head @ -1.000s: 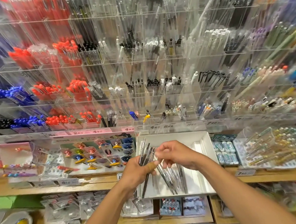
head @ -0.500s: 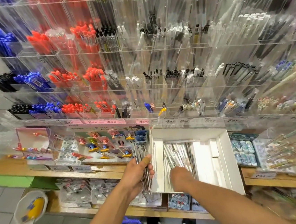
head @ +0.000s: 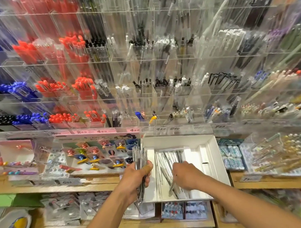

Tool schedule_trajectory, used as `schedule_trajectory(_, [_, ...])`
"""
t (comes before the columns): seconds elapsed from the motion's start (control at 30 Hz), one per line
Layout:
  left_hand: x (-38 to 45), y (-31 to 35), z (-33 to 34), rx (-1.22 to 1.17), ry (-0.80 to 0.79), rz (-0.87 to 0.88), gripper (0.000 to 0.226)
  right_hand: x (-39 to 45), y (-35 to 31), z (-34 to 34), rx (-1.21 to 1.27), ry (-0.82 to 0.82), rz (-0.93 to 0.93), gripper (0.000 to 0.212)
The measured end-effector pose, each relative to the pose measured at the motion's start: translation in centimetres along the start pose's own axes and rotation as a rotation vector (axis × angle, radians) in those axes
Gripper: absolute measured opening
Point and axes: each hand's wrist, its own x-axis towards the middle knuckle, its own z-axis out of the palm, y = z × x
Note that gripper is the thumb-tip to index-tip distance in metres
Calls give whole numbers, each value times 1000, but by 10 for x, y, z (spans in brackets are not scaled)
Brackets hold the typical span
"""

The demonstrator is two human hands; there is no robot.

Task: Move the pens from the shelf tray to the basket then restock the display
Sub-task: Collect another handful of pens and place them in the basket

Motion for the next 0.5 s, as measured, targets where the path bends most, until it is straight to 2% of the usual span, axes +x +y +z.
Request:
schedule_trajectory(0.1, [1,4,10,42,-49,22,24,-15,-3,-33,295,51,-97,13])
schedule_trajectory(0.2, [-1,9,19,140,-129,58,42,-27,-9,-56,683,-26,-239,17])
schedule_trajectory(0.33, [0,13,23,265,-131,68,63,-21,-12,-60,988,-66,-316,18])
schedule_trajectory(0.43, [2,13,19,217,-132,60,48,-9,-5,-49,1222,-100,-289,11])
schedule_trajectory(0.5, [2,10,13,105,-110,8,39,3,1,-32,1111,-38,-143,19])
